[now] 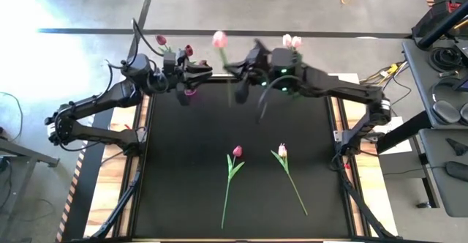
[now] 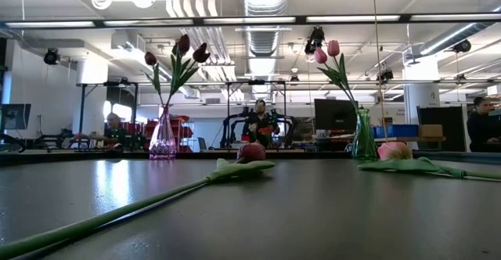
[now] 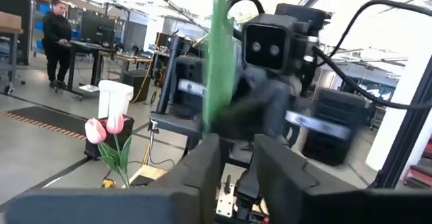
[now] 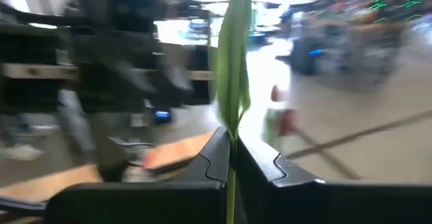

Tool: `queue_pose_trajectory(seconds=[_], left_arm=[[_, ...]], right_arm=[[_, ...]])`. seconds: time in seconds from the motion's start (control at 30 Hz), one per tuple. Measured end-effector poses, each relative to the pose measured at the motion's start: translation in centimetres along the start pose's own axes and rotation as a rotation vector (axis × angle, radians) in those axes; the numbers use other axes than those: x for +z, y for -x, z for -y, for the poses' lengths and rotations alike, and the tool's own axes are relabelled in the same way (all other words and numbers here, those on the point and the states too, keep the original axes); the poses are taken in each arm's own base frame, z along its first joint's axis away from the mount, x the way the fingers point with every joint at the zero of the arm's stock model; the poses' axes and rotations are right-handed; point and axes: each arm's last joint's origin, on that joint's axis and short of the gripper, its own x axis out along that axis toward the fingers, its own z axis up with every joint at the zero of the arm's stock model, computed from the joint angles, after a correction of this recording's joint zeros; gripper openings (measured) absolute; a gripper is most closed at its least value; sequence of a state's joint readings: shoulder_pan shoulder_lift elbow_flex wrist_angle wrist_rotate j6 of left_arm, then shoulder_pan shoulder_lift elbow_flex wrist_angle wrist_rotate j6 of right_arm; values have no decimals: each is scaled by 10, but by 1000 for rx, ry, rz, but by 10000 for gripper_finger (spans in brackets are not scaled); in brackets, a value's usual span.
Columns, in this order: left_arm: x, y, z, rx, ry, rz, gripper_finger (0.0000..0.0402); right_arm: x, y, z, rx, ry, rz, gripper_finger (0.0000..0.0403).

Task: Sort flowers into vase by color
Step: Put the left pink flower into the green vase

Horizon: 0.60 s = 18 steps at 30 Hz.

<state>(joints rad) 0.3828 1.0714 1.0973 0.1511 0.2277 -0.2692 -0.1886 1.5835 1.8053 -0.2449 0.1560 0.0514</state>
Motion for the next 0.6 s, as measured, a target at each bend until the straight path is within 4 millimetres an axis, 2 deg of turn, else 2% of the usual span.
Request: queue_pose_trajectory(seconds=[0.13, 0.27, 0.33, 0.47, 0.6], left_arm=[[1, 6, 2, 8, -22, -16, 125], [-2, 11, 2, 23, -36, -69, 160], [-2, 14, 2, 24, -35, -70, 172], [-5, 19, 2, 39, -35, -68, 179], [-3, 22, 3, 50, -37, -55, 180]], right_arm=[[16, 34, 14, -146, 83, -24, 9], [29, 82, 32, -339, 146, -41, 9], [28, 105, 40, -422, 158, -42, 9], [12, 141, 55, -537, 164, -39, 9], [-16, 160, 67, -628, 175, -7, 9]])
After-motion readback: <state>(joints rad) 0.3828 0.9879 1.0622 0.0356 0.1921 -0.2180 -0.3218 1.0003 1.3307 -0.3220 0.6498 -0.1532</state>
